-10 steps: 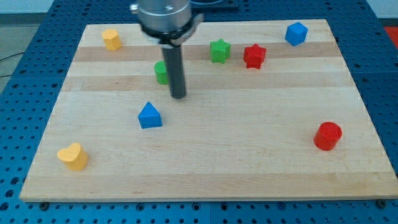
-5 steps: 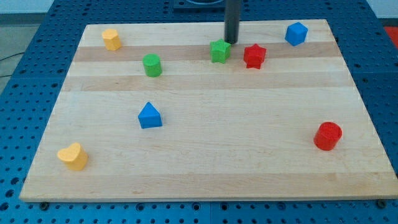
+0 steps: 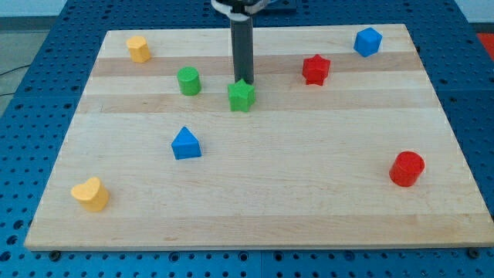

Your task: Move green star diagonally to the red circle

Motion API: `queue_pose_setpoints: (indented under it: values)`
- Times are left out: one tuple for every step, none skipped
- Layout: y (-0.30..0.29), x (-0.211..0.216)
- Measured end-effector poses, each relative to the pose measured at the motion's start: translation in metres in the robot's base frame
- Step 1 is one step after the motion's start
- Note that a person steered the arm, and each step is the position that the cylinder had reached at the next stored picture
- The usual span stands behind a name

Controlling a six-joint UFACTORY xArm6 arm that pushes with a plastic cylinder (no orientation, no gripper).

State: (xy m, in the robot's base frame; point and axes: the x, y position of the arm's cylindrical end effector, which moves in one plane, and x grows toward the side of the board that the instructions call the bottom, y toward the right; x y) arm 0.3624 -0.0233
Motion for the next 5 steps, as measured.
queue_pose_setpoints:
  values:
    - [-0.007,0.016]
    - [-0.014,-0.001]
    - [-0.022,0.014]
    - [-0.051,0.032]
    - [-0.007,0.057]
